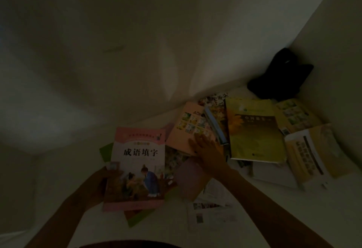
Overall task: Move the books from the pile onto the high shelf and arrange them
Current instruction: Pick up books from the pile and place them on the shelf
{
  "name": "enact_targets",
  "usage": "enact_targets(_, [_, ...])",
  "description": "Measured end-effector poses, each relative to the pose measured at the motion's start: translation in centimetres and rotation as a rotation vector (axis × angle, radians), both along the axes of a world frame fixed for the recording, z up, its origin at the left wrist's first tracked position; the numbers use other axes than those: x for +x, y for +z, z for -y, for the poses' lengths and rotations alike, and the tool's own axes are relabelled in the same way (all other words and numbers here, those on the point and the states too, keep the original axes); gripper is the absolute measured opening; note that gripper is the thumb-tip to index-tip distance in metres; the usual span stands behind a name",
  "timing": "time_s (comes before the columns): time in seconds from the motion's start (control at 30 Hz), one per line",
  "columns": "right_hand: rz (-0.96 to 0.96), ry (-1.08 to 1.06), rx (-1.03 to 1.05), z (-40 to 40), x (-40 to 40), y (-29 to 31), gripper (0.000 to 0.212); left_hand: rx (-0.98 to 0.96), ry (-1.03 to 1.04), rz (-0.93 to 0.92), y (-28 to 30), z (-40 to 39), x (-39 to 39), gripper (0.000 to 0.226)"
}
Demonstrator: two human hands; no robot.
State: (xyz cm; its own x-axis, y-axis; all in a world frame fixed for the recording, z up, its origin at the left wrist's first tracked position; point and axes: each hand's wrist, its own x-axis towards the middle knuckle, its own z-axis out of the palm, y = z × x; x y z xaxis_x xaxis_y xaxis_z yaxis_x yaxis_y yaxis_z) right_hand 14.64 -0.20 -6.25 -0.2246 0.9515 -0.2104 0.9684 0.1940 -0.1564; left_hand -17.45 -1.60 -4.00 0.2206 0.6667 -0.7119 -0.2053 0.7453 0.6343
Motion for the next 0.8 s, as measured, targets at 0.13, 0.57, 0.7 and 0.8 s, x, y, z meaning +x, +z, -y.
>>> enact_targets(0.13, [-0.069, 0.067, 0.196, 1.8, 1.2, 0.5, 0.069, -0.08, 0.1, -0.14, 0.8, 0.4, -1.4, 0.024])
enact_targets(0.57, [-1.627, -0.732, 0.253, 3.1, -5.9, 9.5, 0.022, 0.03, 0.227, 0.01, 3.5, -0.1, 4.2, 0.019])
enact_targets(0.7, [-1.527, -0.792, -0.171, 4.8, -8.5, 5.5, 0.019, 0.025, 0.241, 0.029, 2.4, 0.1, 5.9, 0.071])
enact_targets(0.8, [-1.105, -0.694, -0.347, 5.5, -8.3, 4.5, 0.024, -0.026, 0.267, 0.033, 1.7, 0.3, 6.8, 0.051])
